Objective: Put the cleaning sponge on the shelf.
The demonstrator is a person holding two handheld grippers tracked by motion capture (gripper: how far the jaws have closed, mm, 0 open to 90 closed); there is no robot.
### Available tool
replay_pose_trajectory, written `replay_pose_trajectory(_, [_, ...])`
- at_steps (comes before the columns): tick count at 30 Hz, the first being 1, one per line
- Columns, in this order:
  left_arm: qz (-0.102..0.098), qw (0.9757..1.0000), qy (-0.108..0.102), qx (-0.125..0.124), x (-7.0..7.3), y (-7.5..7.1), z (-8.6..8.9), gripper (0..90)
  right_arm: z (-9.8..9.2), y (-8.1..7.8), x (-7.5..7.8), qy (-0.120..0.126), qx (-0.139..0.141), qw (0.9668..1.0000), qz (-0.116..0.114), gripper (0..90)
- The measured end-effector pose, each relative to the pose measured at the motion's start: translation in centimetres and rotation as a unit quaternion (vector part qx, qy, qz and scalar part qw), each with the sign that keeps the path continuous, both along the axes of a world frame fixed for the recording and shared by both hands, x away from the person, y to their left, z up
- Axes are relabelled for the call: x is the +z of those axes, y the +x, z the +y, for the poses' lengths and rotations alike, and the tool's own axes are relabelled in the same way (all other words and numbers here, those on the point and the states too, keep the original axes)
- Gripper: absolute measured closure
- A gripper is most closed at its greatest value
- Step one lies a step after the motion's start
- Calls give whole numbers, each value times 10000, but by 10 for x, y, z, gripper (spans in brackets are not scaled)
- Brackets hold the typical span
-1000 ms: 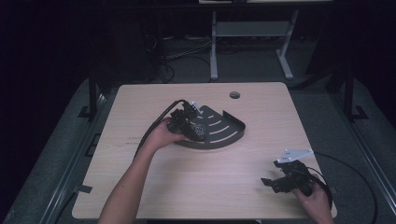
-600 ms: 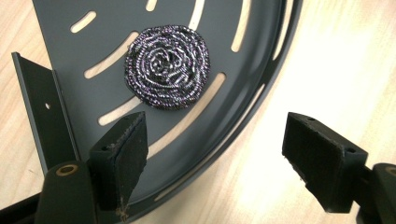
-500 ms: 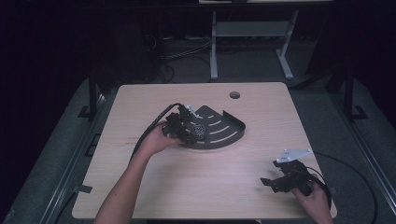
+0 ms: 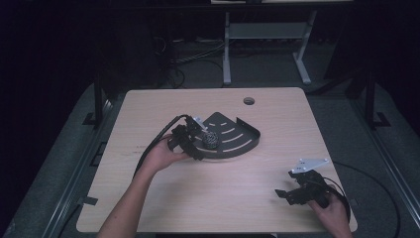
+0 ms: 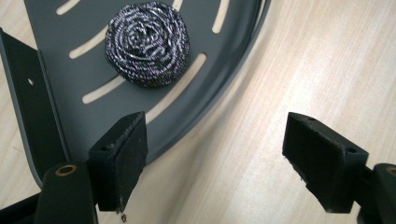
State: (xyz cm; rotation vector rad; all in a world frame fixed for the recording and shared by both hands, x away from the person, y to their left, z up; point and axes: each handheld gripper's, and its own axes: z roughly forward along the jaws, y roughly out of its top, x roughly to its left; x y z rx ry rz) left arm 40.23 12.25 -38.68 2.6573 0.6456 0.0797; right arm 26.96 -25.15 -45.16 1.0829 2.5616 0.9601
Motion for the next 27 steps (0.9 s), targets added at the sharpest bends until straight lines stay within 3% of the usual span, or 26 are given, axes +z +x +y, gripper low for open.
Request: replay_pose_trajectory(27, [-47, 9999, -111, 47, -7, -37, 22, 216, 2, 1, -1, -41, -5, 10000, 25, 142])
